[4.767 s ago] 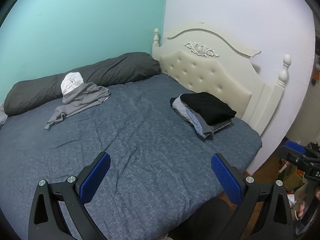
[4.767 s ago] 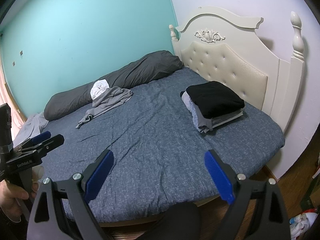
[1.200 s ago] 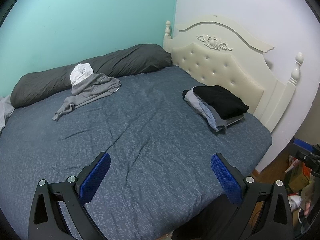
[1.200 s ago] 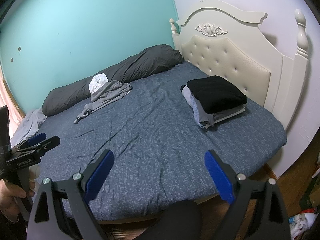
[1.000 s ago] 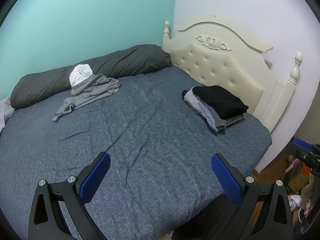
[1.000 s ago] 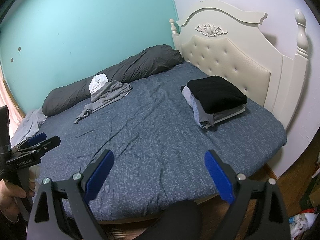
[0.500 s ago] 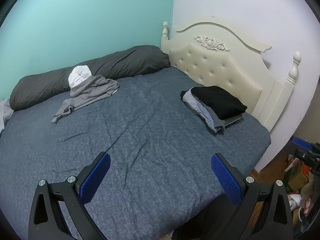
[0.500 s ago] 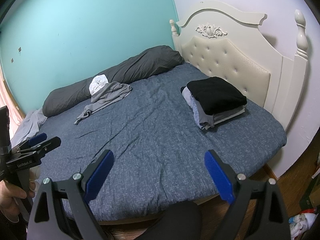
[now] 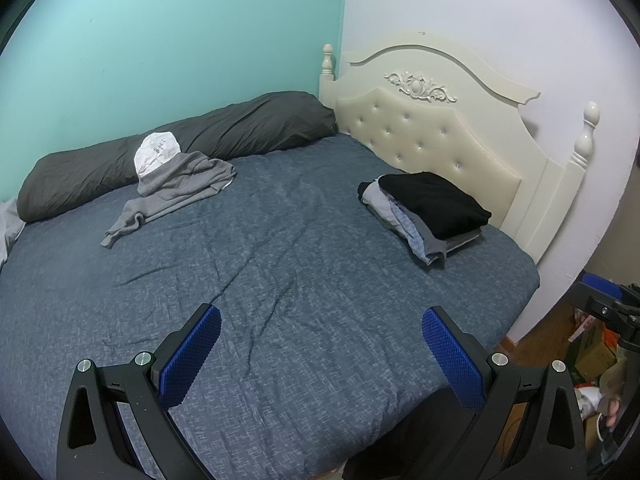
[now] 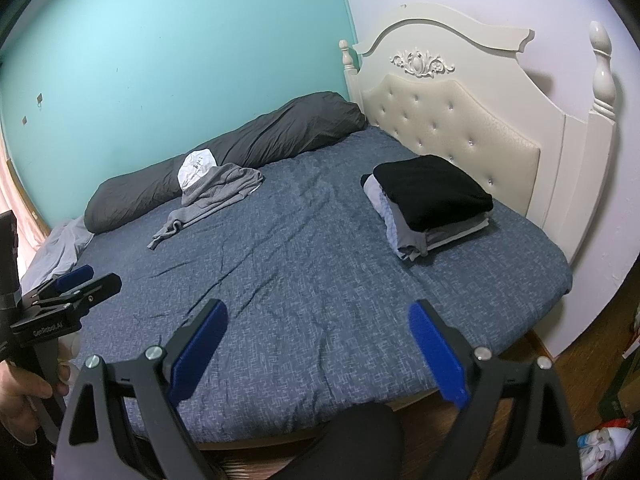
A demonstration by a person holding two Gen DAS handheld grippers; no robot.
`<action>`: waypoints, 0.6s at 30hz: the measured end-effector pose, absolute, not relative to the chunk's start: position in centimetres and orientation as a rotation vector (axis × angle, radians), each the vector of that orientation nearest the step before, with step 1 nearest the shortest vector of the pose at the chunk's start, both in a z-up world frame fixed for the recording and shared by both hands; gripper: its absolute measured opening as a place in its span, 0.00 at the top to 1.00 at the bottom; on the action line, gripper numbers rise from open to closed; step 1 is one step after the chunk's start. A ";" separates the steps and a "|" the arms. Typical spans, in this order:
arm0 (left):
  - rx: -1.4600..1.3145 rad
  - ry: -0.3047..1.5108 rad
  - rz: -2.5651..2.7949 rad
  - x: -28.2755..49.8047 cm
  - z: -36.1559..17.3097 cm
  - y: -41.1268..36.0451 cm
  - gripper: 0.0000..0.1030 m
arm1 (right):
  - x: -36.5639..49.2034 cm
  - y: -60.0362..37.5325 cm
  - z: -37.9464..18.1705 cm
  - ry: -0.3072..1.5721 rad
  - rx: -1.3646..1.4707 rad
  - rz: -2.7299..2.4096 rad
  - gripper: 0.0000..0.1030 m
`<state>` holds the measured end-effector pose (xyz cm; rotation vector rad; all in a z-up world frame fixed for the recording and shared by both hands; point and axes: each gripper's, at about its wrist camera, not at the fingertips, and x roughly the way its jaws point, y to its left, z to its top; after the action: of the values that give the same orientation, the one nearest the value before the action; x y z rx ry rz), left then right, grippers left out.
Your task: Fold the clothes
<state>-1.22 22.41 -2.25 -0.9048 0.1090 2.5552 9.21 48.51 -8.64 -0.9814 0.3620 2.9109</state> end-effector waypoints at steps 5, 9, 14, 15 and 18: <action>-0.902 0.109 2.549 -1.1 -2.2 22.5 0.00 | 9.3 48.5 -8.6 0.363 -0.982 2.908 0.10; -0.900 0.109 2.544 -1.1 -2.2 22.7 0.00 | 9.4 48.5 -8.6 0.363 -0.979 2.904 0.10; -0.895 0.113 2.535 -1.0 -2.2 23.1 0.00 | 9.6 48.7 -8.7 0.364 -0.980 2.898 0.10; -0.894 0.115 2.533 -1.0 -2.2 23.2 0.00 | 9.7 48.8 -8.7 0.364 -0.979 2.895 0.10; -0.891 0.115 2.529 -1.0 -2.1 23.4 0.00 | 9.8 49.0 -8.6 0.367 -0.976 2.890 0.10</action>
<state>-0.98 23.40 -2.12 -0.8909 0.1151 2.5289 9.85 49.02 -8.62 -0.9757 0.3667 2.8901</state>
